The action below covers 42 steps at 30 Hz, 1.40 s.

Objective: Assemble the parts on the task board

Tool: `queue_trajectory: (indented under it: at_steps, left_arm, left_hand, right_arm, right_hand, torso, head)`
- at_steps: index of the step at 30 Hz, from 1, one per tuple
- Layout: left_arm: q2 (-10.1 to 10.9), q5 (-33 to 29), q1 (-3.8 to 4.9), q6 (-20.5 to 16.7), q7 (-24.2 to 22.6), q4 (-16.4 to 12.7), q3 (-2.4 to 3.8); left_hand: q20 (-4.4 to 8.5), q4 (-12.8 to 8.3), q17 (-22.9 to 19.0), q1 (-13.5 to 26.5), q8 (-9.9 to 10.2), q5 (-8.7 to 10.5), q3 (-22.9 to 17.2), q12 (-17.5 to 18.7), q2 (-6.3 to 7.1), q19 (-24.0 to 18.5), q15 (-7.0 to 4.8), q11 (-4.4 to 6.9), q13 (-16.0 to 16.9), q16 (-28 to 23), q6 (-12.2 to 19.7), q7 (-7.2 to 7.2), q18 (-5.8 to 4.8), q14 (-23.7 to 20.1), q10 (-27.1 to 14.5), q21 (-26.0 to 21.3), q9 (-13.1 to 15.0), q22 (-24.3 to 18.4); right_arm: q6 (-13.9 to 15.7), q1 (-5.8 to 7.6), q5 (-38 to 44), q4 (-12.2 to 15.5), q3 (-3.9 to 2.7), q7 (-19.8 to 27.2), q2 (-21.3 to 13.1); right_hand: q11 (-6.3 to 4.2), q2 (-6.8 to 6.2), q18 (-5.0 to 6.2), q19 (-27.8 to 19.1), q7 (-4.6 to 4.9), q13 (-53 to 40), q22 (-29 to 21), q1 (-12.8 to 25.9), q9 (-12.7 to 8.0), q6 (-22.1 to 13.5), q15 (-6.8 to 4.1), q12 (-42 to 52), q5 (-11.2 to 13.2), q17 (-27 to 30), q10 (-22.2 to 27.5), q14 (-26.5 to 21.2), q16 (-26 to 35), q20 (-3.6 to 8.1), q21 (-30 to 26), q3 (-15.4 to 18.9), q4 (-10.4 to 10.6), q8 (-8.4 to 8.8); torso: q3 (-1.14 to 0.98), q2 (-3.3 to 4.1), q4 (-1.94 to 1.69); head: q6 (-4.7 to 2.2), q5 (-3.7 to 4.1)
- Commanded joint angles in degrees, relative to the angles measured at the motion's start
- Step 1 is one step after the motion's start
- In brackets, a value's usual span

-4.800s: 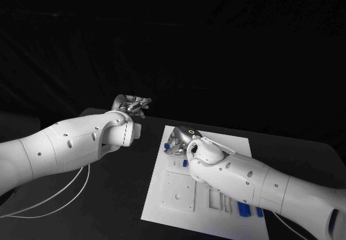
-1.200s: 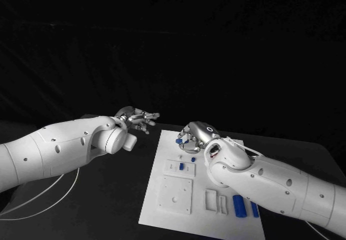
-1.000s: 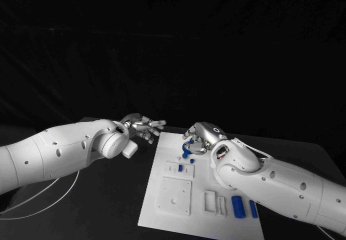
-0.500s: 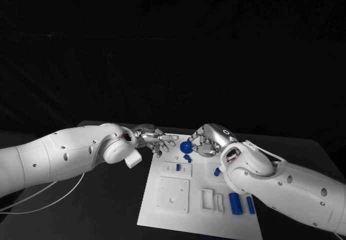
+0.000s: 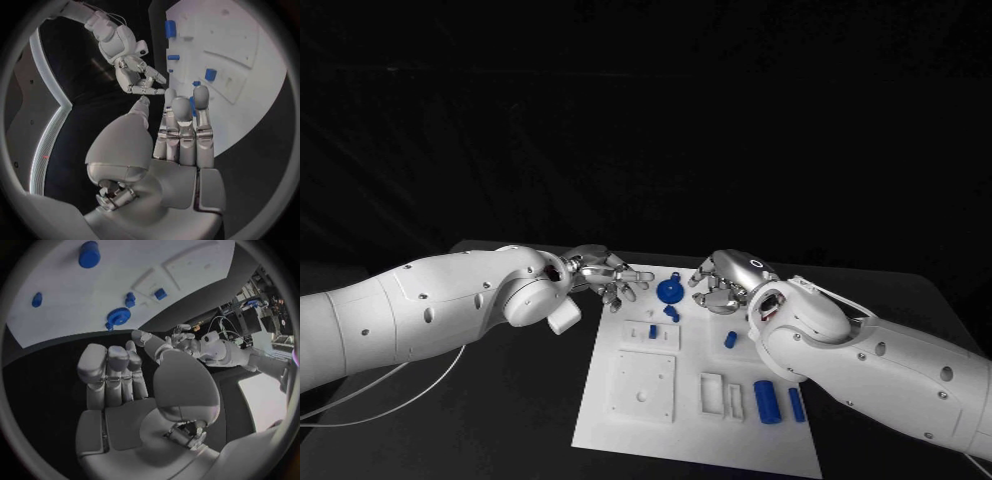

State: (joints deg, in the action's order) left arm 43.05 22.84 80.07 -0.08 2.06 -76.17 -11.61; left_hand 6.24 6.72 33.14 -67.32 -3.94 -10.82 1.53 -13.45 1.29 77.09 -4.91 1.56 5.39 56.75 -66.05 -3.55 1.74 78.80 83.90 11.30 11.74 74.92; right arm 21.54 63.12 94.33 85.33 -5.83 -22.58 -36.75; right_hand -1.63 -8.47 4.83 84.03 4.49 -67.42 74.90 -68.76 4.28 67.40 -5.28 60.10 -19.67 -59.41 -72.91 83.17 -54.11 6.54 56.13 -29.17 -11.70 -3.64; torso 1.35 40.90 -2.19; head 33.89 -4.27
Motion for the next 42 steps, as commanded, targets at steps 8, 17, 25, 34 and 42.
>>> queue_trajectory:
  at_steps: [8, 17, 25, 34, 42]
  left_arm:
    - [0.41, -2.51, 0.0, -7.94, -5.94, -0.31, 0.01]
    - [0.71, -4.15, 0.0, -11.1, -8.03, -0.53, 0.01]
    - [0.73, -4.51, 0.01, -11.91, -8.62, -0.68, 0.01]
    - [0.67, -4.57, 0.02, -11.6, -8.49, -0.69, 0.02]
    - [0.67, -4.58, 0.02, -11.09, -8.26, -0.65, 0.02]
  left_hand:
    - [-0.82, -2.47, -1.22, -4.35, 0.21, -1.28, 0.27, 4.71, -1.59, -1.21, 0.71, -1.07, -1.33, -2.33, 1.84, -0.79, 0.31, -1.59, 0.56, -1.76, -2.65, 0.26]
    - [-1.14, -3.52, -1.61, -5.6, 0.14, -1.65, 0.79, 5.83, -2.34, -1.04, 0.98, -1.39, -1.37, -2.93, 2.22, -1.0, 0.49, -1.87, -0.26, -3.11, -3.56, -0.16]
    - [-1.15, -3.71, -1.64, -5.82, 0.13, -1.67, 0.78, 5.97, -2.51, -0.95, 0.99, -1.39, -1.39, -2.95, 2.2, -0.97, 0.49, -1.87, -0.38, -3.25, -3.62, -0.15]
    - [-1.15, -3.76, -1.63, -5.74, 0.13, -1.38, 1.01, 6.11, -2.76, -0.72, 1.0, -1.45, -1.37, -2.88, 2.39, -1.05, 0.51, -1.8, -0.41, -3.55, -3.79, -0.04]
    - [-1.15, -3.72, -1.57, -5.66, 0.11, -1.06, 1.19, 6.09, -2.87, -0.61, 0.99, -1.43, -1.36, -2.77, 2.3, -1.01, 0.52, -1.79, -0.34, -3.7, -3.79, 0.08]
  right_arm:
    - [-7.5, 0.2, 3.93, -5.63, 0.45, 10.81, 3.01]
    - [-9.29, 0.83, 5.9, -11.16, 1.49, 16.55, 5.81]
    - [-10.76, 1.24, 7.27, -14.22, 2.57, 19.76, 7.54]
    - [-11.74, 1.46, 8.7, -15.54, 3.16, 19.95, 8.08]
    - [-12.48, 1.57, 9.97, -15.88, 3.3, 19.08, 8.19]
  right_hand:
    - [-0.47, 1.23, -0.92, 2.45, -0.57, -0.3, 6.81, -1.77, -0.39, -0.28, 0.17, 0.64, 4.12, 0.19, 0.3, 0.06, -0.23, -0.41, -0.57, -3.59, -1.53, 0.04]
    - [-1.78, 2.27, -1.64, 2.14, -2.1, -0.41, 6.66, -0.6, -0.61, -3.37, -0.72, 1.16, 7.48, 0.53, 0.86, -0.16, -0.03, 0.59, -1.08, -7.14, -1.34, 0.08]
    - [-2.1, 3.27, -1.55, 2.02, -3.28, -1.06, 6.66, 1.34, -0.7, -5.87, -0.95, 3.07, 7.01, 0.43, 1.57, -0.37, -0.28, 0.84, -1.16, -13.13, -2.17, 0.08]
    - [-3.09, 6.41, -1.48, 1.69, -5.54, -1.95, 6.78, 9.48, -0.69, -9.03, -1.77, 6.21, 6.81, -0.36, 1.29, -0.4, -1.26, 1.6, 0.74, -25.94, -3.98, 0.07]
    - [-3.46, 6.99, -1.44, 1.64, -6.28, -2.51, 6.93, 11.18, -0.69, -9.82, -2.0, 7.65, 6.98, -0.99, 0.76, -0.26, -2.0, 1.81, 2.15, -28.82, -4.56, 0.07]
  torso:
    - [0.05, 0.15, -0.34]
    - [0.25, 0.44, -0.76]
    - [0.36, 0.81, -1.18]
    - [0.4, 0.85, -1.32]
    - [0.35, 0.78, -1.24]
  head:
    - [0.47, 0.42]
    - [0.63, 0.35]
    - [0.77, 0.65]
    - [0.8, 0.71]
    - [1.07, 0.51]
